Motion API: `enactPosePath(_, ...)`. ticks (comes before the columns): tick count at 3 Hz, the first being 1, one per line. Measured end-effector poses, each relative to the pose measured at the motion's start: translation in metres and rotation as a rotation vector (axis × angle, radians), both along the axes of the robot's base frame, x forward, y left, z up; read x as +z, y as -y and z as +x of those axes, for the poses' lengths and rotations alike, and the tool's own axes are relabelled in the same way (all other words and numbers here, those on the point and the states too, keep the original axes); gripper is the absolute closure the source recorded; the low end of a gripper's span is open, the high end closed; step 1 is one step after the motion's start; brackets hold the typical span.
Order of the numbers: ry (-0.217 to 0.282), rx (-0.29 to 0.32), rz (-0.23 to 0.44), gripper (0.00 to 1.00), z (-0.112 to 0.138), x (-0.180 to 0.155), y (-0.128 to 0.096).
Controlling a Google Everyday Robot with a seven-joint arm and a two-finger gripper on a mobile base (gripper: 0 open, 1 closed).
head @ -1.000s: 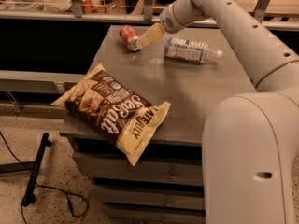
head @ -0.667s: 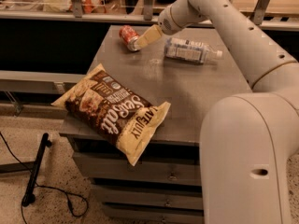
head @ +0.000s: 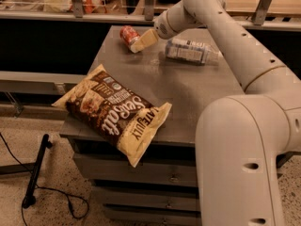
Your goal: Move coke can near brown chip bag
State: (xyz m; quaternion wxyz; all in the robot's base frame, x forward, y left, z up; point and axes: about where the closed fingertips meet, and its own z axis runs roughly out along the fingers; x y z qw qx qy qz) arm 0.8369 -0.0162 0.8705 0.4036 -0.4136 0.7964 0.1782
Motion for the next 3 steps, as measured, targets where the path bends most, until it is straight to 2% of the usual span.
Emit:
enactPosePath(1,0.007,0.038,0.04,0.0,0.003,-0.004,-0.012)
enactPosePath(3,0.012,0.084,0.048,0.0,0.008,-0.015,-0.027)
